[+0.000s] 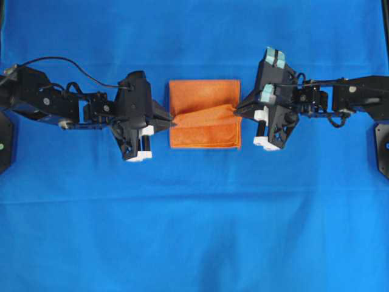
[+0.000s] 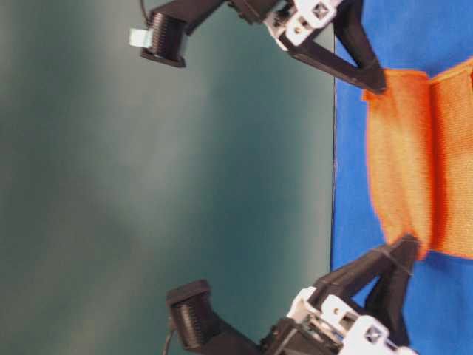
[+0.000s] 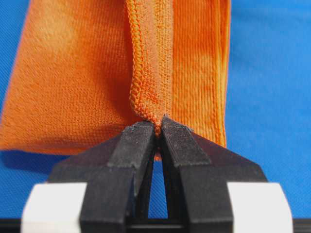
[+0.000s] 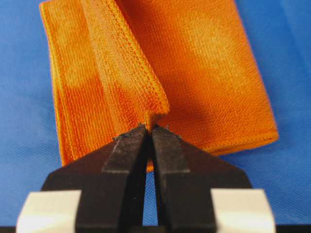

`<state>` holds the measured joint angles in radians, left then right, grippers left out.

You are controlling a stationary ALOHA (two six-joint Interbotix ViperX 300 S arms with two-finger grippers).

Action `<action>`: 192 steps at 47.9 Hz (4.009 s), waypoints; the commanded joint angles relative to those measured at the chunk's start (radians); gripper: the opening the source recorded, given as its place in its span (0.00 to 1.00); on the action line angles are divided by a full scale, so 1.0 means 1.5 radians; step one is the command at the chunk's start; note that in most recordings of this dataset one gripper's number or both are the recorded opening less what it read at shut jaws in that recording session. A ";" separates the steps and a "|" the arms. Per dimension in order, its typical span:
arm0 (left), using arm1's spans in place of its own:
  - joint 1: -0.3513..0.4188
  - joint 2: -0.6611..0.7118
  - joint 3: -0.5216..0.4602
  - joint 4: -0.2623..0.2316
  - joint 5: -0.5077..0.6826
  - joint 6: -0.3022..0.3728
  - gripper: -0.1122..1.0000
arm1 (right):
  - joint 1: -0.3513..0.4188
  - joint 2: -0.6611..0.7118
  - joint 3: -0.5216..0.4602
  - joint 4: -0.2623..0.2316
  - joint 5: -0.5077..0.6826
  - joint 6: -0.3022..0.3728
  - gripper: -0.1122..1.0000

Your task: Fold a vertical towel.

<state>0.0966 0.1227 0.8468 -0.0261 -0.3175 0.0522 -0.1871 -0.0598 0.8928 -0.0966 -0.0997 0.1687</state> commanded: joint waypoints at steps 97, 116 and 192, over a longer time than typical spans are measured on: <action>-0.149 -0.556 0.014 0.000 0.243 0.009 0.57 | 0.134 -0.509 -0.020 -0.008 0.218 0.009 0.60; -0.147 -0.774 0.058 0.000 0.373 0.010 0.57 | 0.134 -0.693 0.005 -0.044 0.341 0.009 0.60; -0.059 -1.047 0.291 0.000 0.438 -0.001 0.57 | 0.098 -0.854 0.212 -0.051 0.316 0.062 0.60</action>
<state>0.0046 -1.4542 1.2977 -0.0245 0.3421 0.0522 -0.0399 -1.3499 1.2226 -0.1718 0.3835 0.2623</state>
